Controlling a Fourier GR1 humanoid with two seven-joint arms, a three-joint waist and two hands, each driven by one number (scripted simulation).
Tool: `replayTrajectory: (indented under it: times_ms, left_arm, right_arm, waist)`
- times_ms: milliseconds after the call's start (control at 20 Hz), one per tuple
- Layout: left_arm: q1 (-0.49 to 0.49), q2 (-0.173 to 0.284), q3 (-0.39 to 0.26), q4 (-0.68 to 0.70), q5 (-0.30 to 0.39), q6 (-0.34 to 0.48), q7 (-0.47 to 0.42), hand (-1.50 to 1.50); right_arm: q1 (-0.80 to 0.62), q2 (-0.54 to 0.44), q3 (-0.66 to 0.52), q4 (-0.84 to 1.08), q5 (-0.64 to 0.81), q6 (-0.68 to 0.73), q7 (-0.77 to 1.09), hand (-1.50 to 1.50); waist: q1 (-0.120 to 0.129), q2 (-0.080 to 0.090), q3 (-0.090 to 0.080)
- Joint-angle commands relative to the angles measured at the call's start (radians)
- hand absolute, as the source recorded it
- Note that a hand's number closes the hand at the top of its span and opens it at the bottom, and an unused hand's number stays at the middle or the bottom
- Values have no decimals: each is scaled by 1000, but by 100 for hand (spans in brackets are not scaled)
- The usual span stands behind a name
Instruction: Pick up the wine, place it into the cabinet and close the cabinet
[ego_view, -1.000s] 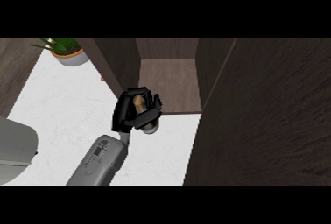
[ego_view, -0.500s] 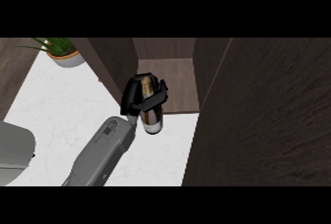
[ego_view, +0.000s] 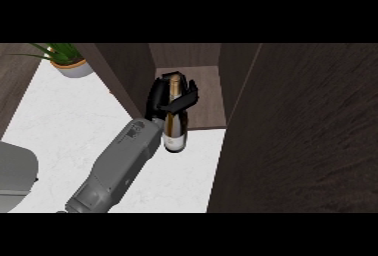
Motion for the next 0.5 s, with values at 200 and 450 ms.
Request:
replayTrajectory:
  times_ms: [200, 450]
  left_arm:
    - [-150, -11, 2, 216, 27, 57, -11, 150]
    - [-189, -11, 98, 312, 73, 33, -63, 150]
  right_arm:
    - [75, -19, -24, -147, -94, 36, 6, -150]
    - [111, -13, 33, -137, -65, 49, -43, -150]
  waist:
    - [-20, 7, -1]
    - [-32, 13, -2]
